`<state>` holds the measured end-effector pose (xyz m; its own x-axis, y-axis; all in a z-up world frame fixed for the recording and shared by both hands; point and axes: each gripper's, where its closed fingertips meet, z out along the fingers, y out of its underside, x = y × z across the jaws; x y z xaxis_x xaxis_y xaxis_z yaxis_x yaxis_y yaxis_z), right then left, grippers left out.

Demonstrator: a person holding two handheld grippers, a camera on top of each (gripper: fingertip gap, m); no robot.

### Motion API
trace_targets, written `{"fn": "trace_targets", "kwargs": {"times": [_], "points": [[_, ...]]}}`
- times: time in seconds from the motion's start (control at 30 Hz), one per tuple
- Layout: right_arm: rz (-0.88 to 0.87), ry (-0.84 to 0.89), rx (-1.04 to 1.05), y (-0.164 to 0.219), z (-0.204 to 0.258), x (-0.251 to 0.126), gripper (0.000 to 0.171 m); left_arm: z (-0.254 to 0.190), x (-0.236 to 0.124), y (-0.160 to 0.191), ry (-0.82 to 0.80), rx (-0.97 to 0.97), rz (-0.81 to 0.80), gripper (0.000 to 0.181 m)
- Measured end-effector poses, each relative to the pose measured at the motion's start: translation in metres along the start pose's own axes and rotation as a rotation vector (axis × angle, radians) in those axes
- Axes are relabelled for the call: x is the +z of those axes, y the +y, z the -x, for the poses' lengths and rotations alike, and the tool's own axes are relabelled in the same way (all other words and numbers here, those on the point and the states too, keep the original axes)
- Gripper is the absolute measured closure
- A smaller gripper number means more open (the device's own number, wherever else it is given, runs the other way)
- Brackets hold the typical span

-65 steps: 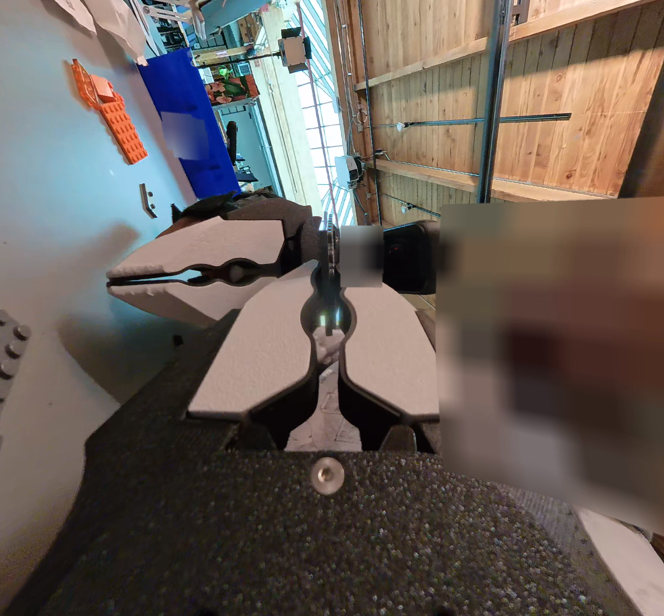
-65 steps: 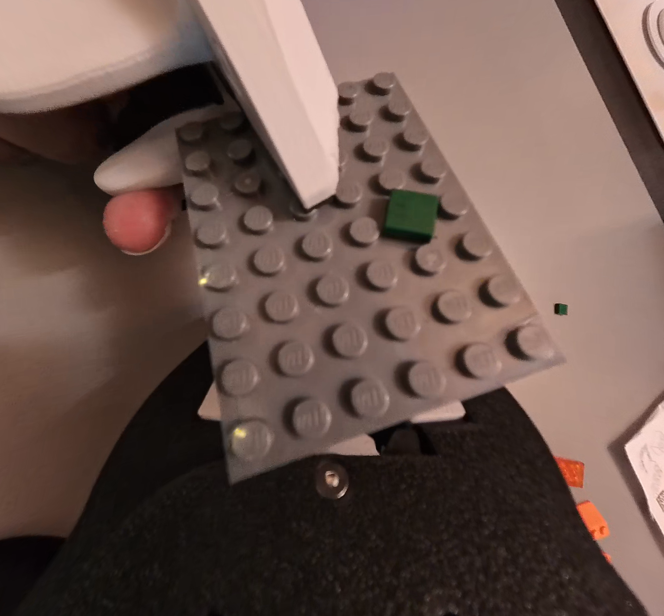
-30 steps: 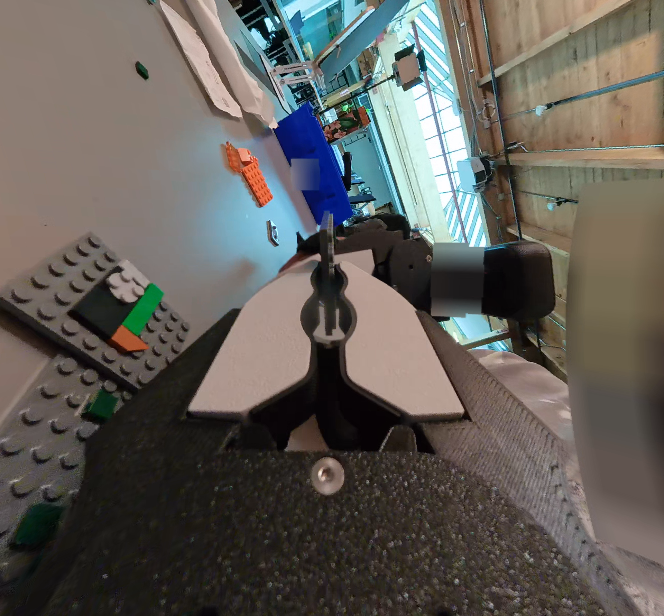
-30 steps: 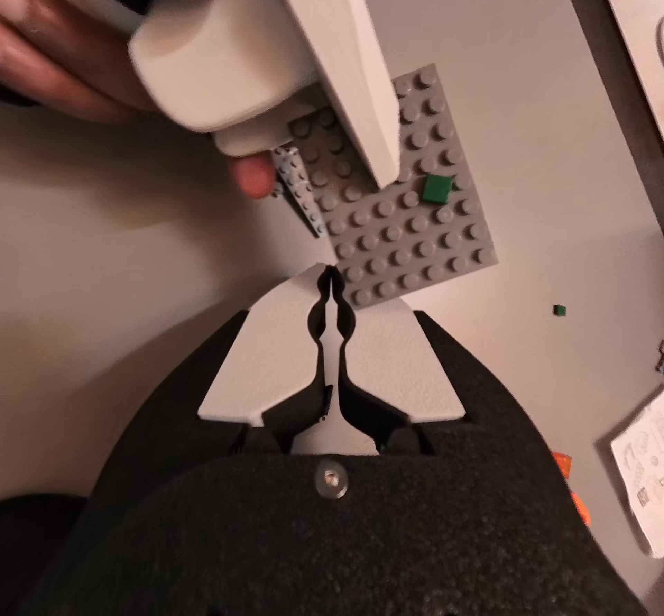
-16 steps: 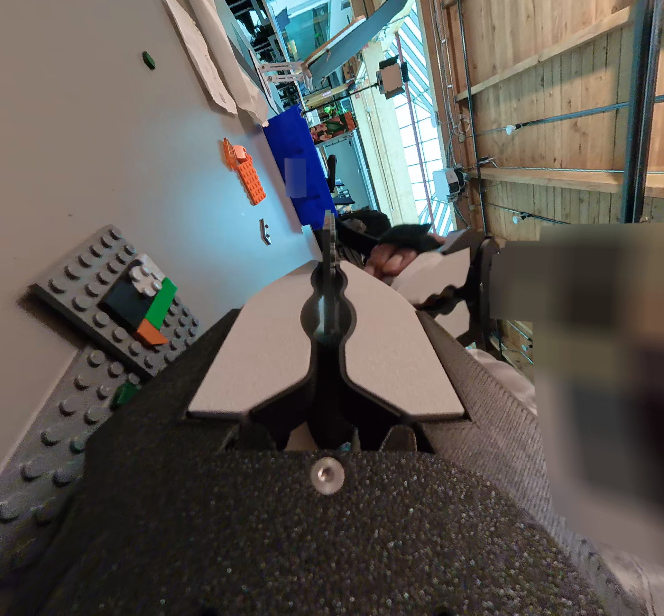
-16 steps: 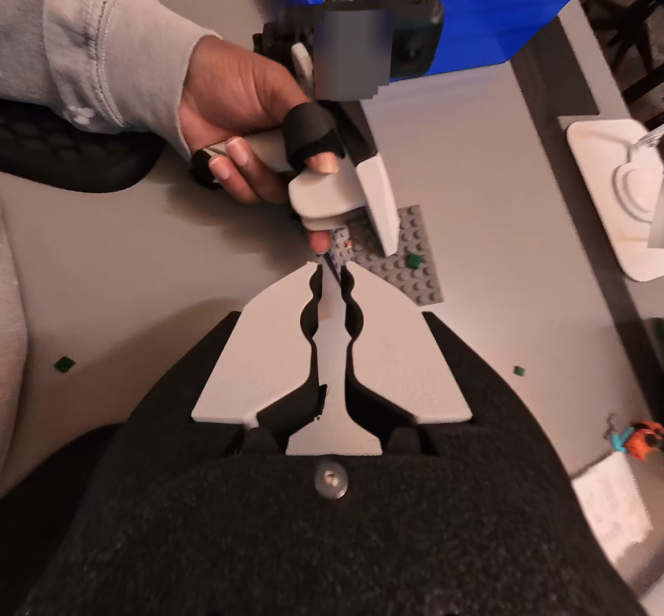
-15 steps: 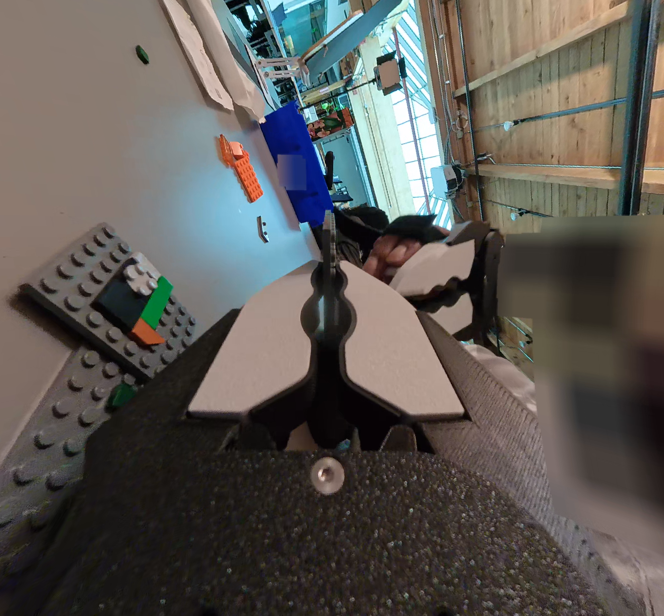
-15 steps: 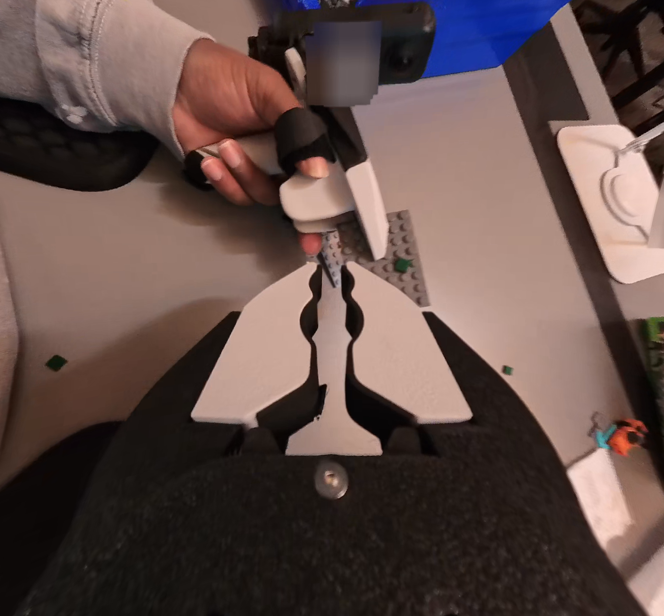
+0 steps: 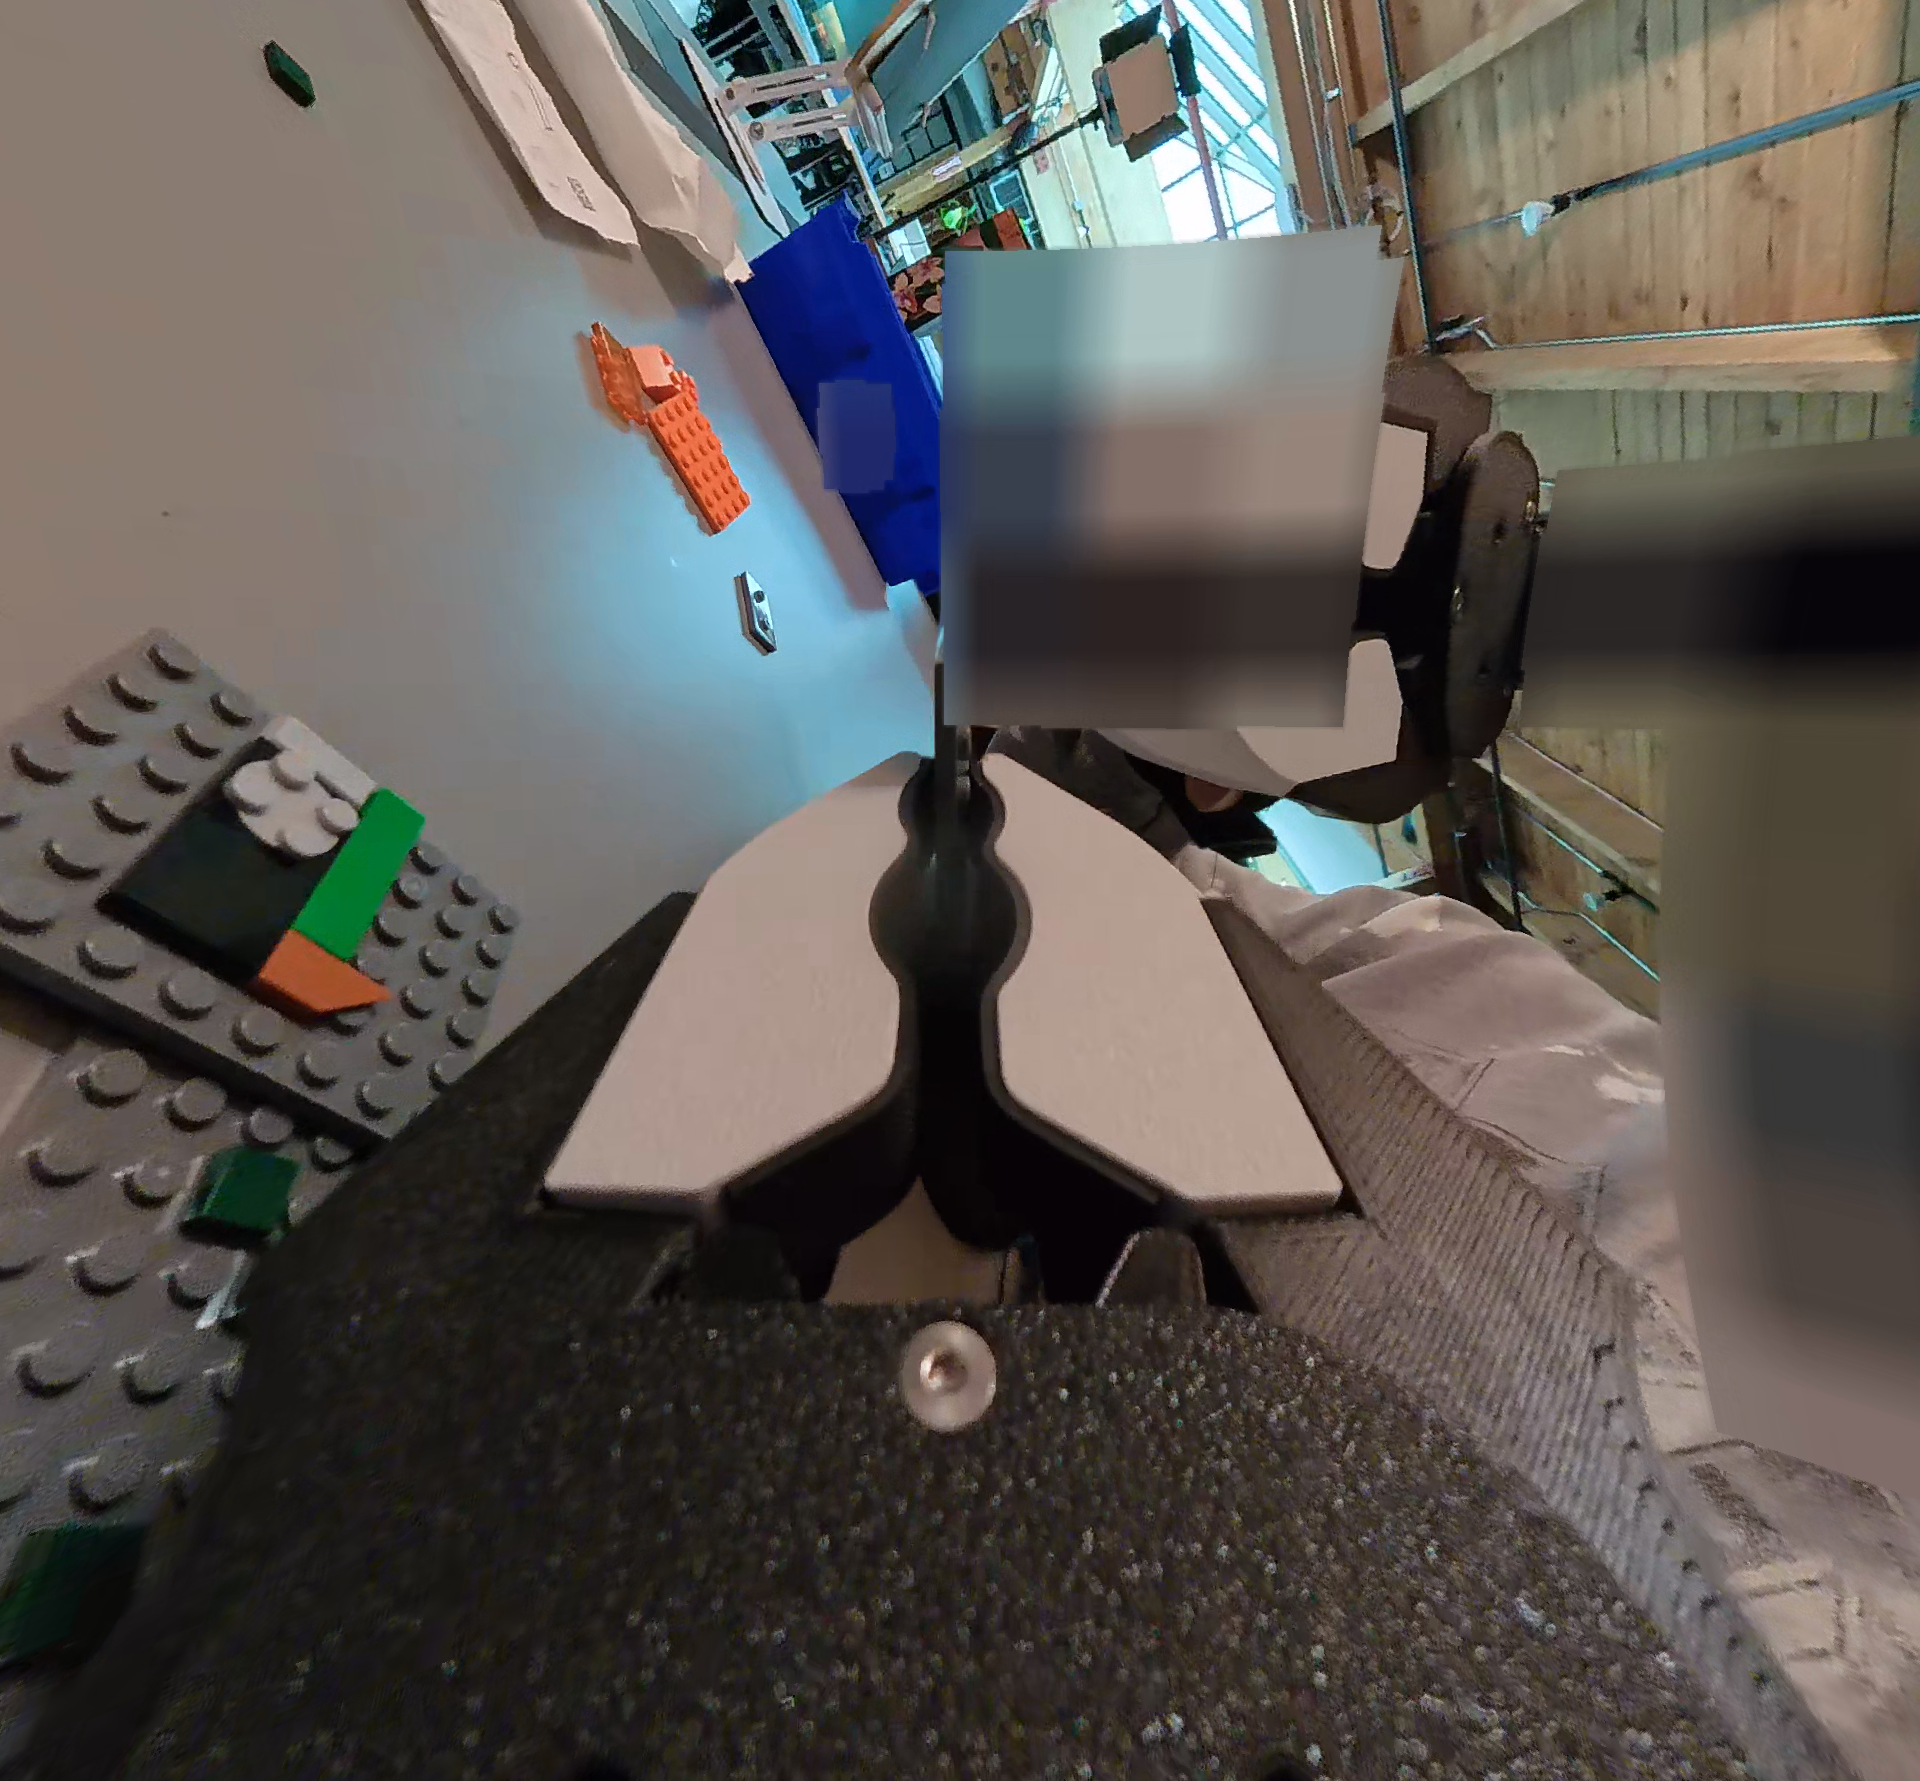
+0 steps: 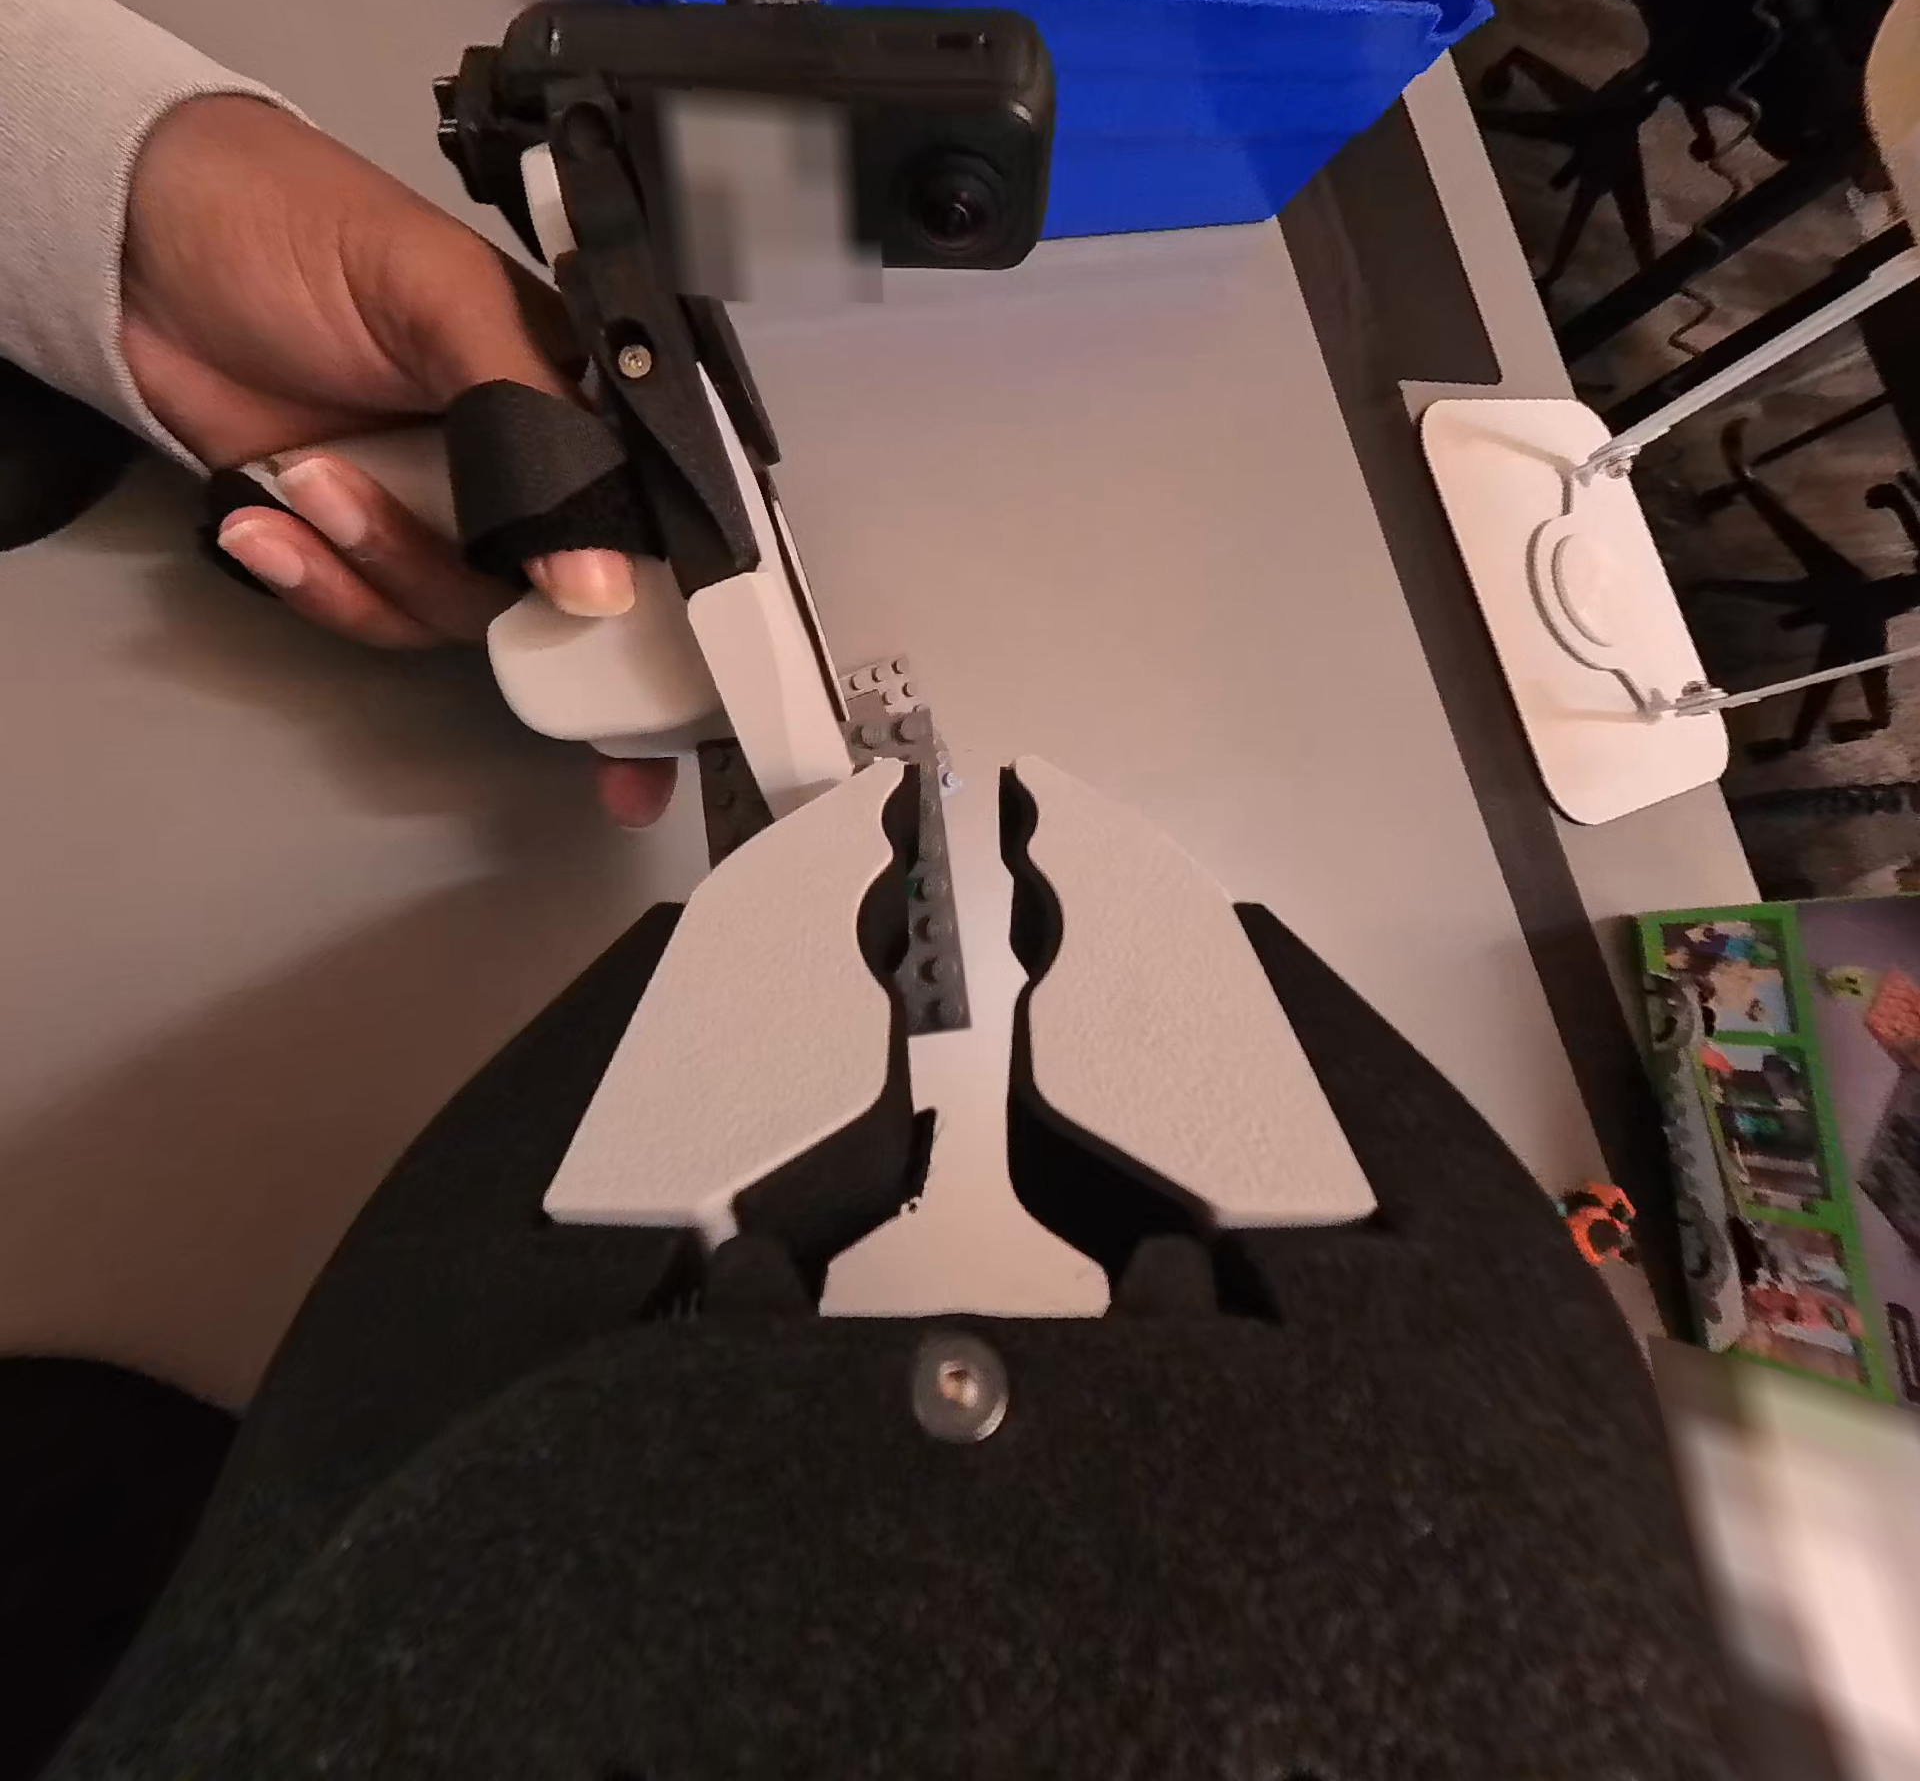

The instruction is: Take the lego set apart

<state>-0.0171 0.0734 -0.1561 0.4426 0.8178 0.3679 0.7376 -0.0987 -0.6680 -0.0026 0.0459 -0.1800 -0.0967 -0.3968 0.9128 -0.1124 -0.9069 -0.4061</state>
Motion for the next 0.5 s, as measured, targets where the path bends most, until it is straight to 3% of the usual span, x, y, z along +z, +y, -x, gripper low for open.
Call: {"fn": "trace_targets", "kwargs": {"times": [0.5], "points": [[0.016,-0.037,-0.017,0.0065,0.0047,0.0057,0.154,-0.0023,-0.0034,-0.0027,-0.042,0.089,0.001,0.177]]}}
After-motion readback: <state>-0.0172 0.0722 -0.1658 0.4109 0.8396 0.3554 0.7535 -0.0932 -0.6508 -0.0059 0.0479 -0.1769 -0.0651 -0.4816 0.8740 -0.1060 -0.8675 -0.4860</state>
